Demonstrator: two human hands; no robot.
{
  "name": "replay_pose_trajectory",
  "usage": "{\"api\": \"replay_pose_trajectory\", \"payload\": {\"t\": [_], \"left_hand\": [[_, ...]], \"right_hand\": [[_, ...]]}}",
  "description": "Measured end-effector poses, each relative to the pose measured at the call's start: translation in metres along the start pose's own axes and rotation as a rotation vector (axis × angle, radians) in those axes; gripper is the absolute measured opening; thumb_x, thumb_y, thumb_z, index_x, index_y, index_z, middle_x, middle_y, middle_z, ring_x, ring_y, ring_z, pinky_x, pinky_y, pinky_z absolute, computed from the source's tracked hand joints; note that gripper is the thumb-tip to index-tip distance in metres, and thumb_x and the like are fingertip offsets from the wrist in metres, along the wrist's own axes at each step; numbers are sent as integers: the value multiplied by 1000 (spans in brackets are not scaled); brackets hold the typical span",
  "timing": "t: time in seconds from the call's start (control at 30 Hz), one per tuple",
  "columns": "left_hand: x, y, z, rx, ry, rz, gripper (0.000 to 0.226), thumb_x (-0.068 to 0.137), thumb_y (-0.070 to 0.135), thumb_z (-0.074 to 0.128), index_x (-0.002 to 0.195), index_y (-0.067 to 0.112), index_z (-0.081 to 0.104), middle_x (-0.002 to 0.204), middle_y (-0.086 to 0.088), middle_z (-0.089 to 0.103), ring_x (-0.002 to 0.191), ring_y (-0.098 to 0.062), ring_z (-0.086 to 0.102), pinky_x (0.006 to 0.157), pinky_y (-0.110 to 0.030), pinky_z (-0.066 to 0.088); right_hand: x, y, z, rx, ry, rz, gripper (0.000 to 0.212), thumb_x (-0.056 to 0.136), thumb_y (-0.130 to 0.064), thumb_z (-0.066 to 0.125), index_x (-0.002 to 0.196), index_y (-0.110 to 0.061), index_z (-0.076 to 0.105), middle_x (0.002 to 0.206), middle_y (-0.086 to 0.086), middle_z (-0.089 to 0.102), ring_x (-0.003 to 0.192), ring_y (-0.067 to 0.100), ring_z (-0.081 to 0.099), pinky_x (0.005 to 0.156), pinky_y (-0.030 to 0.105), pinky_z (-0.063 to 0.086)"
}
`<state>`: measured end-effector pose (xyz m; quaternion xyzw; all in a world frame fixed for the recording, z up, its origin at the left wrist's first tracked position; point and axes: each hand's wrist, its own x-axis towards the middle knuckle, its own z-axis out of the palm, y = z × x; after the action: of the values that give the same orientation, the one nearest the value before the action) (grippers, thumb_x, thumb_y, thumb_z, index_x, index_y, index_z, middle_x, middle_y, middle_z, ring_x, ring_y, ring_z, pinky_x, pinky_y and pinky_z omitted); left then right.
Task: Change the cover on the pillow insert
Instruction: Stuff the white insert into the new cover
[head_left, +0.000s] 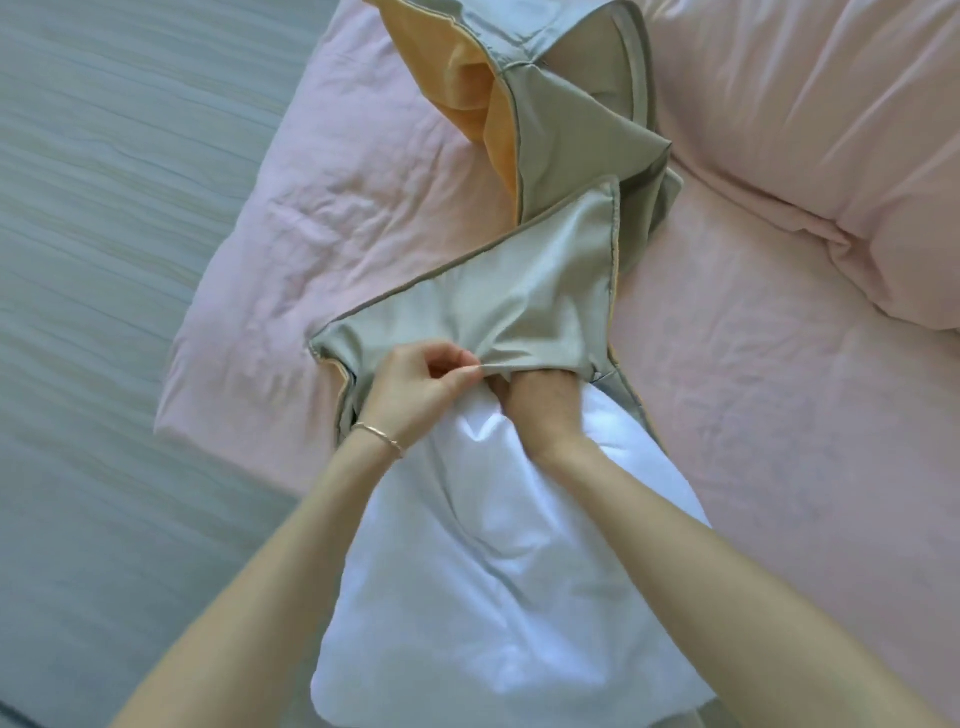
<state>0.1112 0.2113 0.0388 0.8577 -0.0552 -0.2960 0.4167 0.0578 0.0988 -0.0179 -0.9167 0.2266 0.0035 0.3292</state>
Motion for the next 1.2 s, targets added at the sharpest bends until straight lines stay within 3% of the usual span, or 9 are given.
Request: {"api": "replay_pose_trajectory", "payload": {"t": [0.1, 0.3, 0.53, 0.73, 0.8, 0.87, 0.97, 1.03, 1.2], "left_hand": [[12, 3, 24, 132, 30, 42, 5, 82, 15, 66, 82, 13, 70, 82, -3, 68, 82, -18, 62, 80, -33, 49], [21, 5, 31, 280, 114, 165, 8, 84, 21, 63, 88, 14, 63, 91, 0, 64, 78, -17, 55, 75, -29, 43], [15, -17, 11, 396, 105, 272, 11, 86, 19, 60, 89, 10, 64, 84, -4, 66, 82, -24, 59, 73, -35, 45], [6, -3, 9, -14, -12, 214, 11, 81, 21, 58, 76, 12, 61, 60, 11, 52, 56, 2, 46, 58, -15, 35], [-10, -6, 18, -3, -69, 255, 14, 78, 26, 53, 75, 15, 62, 61, 12, 54, 58, 1, 47, 59, -14, 35], [-19, -19, 24, 92, -43, 345, 17, 80, 23, 53, 79, 11, 65, 67, 9, 60, 65, -3, 50, 61, -14, 36], [-10, -42, 22, 274, 108, 397, 31, 83, 28, 45, 85, 9, 69, 79, -4, 67, 75, -13, 55, 69, -25, 43], [-7, -51, 24, 325, 171, 366, 31, 83, 29, 43, 84, 11, 68, 79, -3, 67, 74, -19, 58, 67, -36, 46], [-21, -44, 42, 452, 351, 384, 21, 83, 22, 45, 85, 14, 65, 76, 1, 63, 74, -11, 44, 67, -25, 26]], "right_hand": [[-33, 25, -23, -82, 6, -57, 39, 86, -34, 52, 73, 1, 63, 63, 20, 62, 59, 34, 61, 58, 35, 44], [-72, 33, -47, 35, 182, -220, 42, 96, -31, 37, 119, -3, 59, 122, 17, 59, 118, 30, 53, 100, 42, 38], [-91, 22, -18, -281, 54, -402, 48, 85, -38, 51, 130, -22, 53, 142, 15, 41, 134, 38, 31, 103, 64, 23], [-42, 22, 7, -329, -132, -393, 44, 84, -26, 43, 126, -16, 52, 128, 15, 53, 120, 38, 45, 101, 54, 28], [-16, 22, 1, -236, -110, -184, 37, 81, -13, 55, 118, -5, 59, 118, 14, 60, 111, 32, 56, 95, 40, 41], [4, 27, 1, -238, -295, -87, 46, 87, -12, 58, 130, 0, 46, 137, 14, 46, 129, 24, 41, 104, 21, 28], [2, 23, -8, -339, -458, -217, 30, 97, -13, 36, 118, -2, 55, 123, 21, 55, 118, 33, 49, 98, 30, 35], [-20, 29, -20, -274, -374, -345, 30, 91, -20, 36, 92, -7, 64, 89, 16, 64, 86, 35, 59, 75, 39, 41], [-61, 69, -63, 124, 34, -264, 32, 90, -14, 44, 108, 2, 65, 108, 11, 66, 104, 21, 58, 96, 26, 42]]}}
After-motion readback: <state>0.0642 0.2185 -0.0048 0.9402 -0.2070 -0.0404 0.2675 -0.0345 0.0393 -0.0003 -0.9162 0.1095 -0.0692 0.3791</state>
